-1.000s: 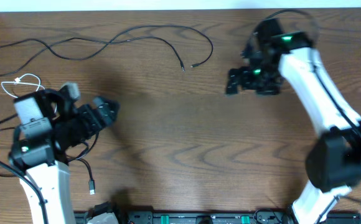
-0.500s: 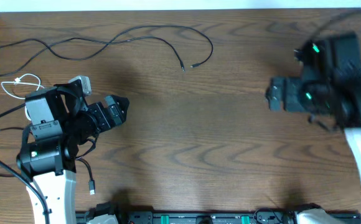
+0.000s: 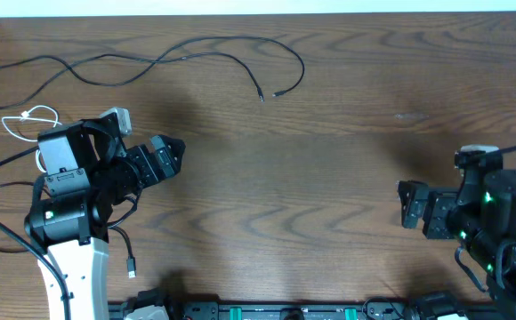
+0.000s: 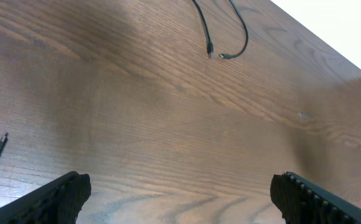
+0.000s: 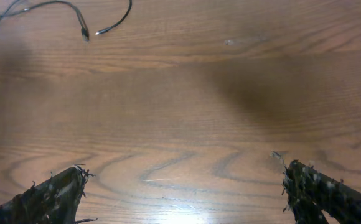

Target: Untangle cables

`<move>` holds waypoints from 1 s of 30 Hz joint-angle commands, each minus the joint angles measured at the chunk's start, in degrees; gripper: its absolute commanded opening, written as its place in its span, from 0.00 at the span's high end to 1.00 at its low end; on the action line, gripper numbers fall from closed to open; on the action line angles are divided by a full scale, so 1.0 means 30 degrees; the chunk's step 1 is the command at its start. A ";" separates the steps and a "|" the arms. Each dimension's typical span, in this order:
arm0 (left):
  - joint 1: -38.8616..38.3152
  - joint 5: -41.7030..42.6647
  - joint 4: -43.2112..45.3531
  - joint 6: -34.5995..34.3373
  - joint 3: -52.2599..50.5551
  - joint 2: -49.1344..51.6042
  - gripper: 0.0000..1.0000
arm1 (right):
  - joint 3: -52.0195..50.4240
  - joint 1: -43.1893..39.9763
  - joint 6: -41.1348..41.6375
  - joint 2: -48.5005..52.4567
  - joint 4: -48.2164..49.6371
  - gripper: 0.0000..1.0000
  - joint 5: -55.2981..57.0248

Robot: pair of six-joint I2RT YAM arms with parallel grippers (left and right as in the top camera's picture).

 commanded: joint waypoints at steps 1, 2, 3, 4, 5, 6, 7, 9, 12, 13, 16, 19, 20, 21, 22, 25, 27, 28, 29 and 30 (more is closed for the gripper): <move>-0.0058 -0.0182 0.0000 0.0248 0.0270 0.0073 0.02 | -0.0131 0.0087 0.0248 -0.0204 0.0117 0.01 0.0321; -0.0058 -0.0182 0.0000 0.0248 0.0270 0.0073 0.02 | -0.0138 0.0087 0.0248 -0.0182 0.0117 0.01 0.0321; -0.0058 -0.0182 0.0000 0.0248 0.0270 0.0073 0.02 | -0.0146 0.0095 0.0248 -0.0168 0.0124 0.01 0.0306; -0.0058 -0.0182 0.0000 0.0248 0.0270 0.0073 0.02 | -0.0146 0.0087 0.0248 -0.0168 0.0117 0.01 0.0313; -0.0058 -0.0182 0.0000 0.0240 0.0270 0.0073 0.02 | -0.0146 0.0087 0.0248 -0.0168 0.0124 0.01 0.0313; -0.0058 -0.0182 0.0000 0.0248 0.0270 0.0073 0.02 | -0.0146 0.0095 0.0248 -0.0168 0.0124 0.01 0.0313; -0.0058 -0.0182 0.0000 0.0248 0.0270 0.0073 0.02 | -0.0146 0.0087 0.0248 -0.0168 0.0124 0.01 0.0313; -0.0058 -0.0182 0.0000 0.0248 0.0270 0.0073 0.02 | -0.0146 0.0087 0.0248 -0.0160 0.0131 0.01 0.0321; -0.0058 -0.0182 0.0000 0.0248 0.0270 0.0073 0.02 | -0.0146 0.0087 0.0248 -0.0160 0.0087 0.01 0.0313; -0.0058 -0.0182 0.0000 0.0248 0.0270 0.0073 0.02 | -0.0146 0.0095 0.0248 -0.0168 0.0044 0.01 0.0313; -0.0058 -0.0182 0.0000 0.0248 0.0270 0.0073 0.02 | -0.0146 0.0087 0.0393 -0.0160 0.0044 0.01 -0.0124; -0.0058 -0.0182 0.0000 0.0248 0.0270 0.0073 0.02 | -0.0146 0.0087 0.0393 -0.0168 -0.0066 0.01 -0.0109; -0.0058 -0.0182 0.0000 0.0248 0.0270 0.0073 0.02 | -0.0146 0.0087 0.0393 -0.0168 -0.0146 0.01 -0.0109; -0.0058 -0.0182 0.0000 0.0248 0.0270 0.0073 0.02 | -0.0146 0.0087 0.0393 -0.0160 -0.0233 0.01 -0.0109; -0.0058 -0.0182 0.0000 0.0248 0.0270 0.0073 0.02 | -0.0146 0.0095 0.0393 -0.0160 -0.0291 0.01 -0.0109; -0.0058 -0.0182 0.0000 0.0248 0.0270 0.0073 0.02 | -0.0146 0.0087 0.0393 -0.0160 -0.0517 0.01 -0.0109; -0.0058 -0.0182 0.0000 0.0248 0.0270 0.0073 0.02 | -0.0146 0.0087 0.0393 -0.0160 -0.0736 0.01 -0.0109; -0.0058 -0.0182 0.0000 0.0248 0.0270 0.0073 0.02 | -0.0146 0.0087 0.0393 -0.0160 -0.0780 0.01 -0.0109; -0.0058 -0.0182 0.0000 0.0248 0.0270 0.0073 0.02 | -0.0146 0.0087 0.0393 -0.0160 -0.0809 0.01 -0.0109; -0.0058 -0.0182 0.0000 0.0248 0.0270 0.0073 0.01 | -0.0146 0.0087 0.0393 -0.0160 -0.0823 0.01 -0.0109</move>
